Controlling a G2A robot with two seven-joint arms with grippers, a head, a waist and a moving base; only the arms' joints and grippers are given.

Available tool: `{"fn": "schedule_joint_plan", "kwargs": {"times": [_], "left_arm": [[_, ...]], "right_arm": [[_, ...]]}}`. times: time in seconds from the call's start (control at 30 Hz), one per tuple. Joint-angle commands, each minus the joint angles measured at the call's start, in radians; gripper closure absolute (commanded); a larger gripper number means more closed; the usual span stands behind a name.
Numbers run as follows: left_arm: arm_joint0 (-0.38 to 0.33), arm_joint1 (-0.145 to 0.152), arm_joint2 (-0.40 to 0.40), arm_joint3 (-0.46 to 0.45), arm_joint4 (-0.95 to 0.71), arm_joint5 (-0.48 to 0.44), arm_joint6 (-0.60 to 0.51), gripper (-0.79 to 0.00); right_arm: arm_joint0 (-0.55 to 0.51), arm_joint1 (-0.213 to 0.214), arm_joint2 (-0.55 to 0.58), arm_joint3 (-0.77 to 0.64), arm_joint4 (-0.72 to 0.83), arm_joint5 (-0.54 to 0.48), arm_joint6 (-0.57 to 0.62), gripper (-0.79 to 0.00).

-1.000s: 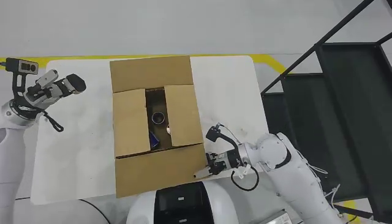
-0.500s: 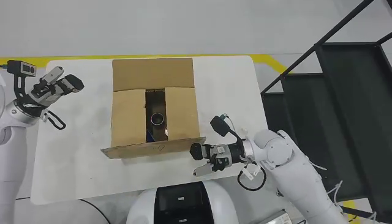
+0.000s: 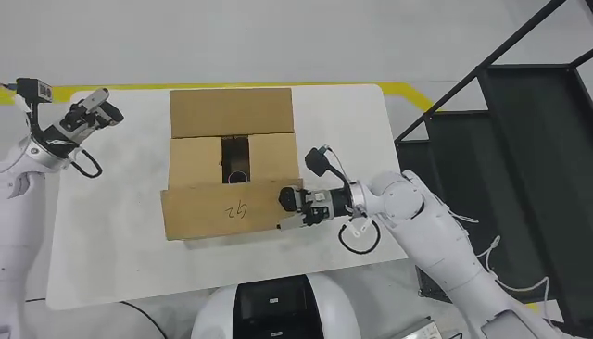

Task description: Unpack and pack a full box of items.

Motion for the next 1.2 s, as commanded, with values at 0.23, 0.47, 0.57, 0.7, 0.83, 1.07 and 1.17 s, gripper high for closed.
{"fn": "schedule_joint_plan", "kwargs": {"times": [0.23,0.47,0.57,0.7,0.83,1.07,1.17], "left_arm": [[-0.206,-0.060,0.174,0.270,0.188,-0.070,0.167,-0.785],[-0.303,-0.132,0.276,0.407,0.162,-0.063,0.251,-0.785],[-0.336,-0.156,0.307,0.459,0.164,-0.042,0.264,-0.785],[-0.367,-0.183,0.335,0.504,0.154,-0.024,0.246,-0.785],[-0.390,-0.204,0.349,0.537,0.117,-0.020,0.167,-0.785],[-0.414,-0.206,0.302,0.572,-0.073,-0.003,-0.176,-0.785],[-0.411,-0.196,0.285,0.543,-0.122,0.063,-0.277,-0.785]], "right_arm": [[0.044,-0.004,-0.054,-0.017,-0.016,0.017,0.007,-0.785],[0.057,-0.002,-0.071,-0.014,-0.013,0.017,0.006,-0.785],[0.053,0.001,-0.071,-0.017,-0.008,0.016,0.008,-0.785],[0.044,0.007,-0.065,-0.020,-0.004,0.014,0.013,-0.785],[0.036,0.012,-0.059,-0.025,0.005,0.011,0.010,-0.785],[0.050,0.014,-0.074,-0.015,0.017,0.007,0.014,-0.785],[0.061,0.013,-0.083,-0.007,0.022,0.005,0.012,-0.785]]}}
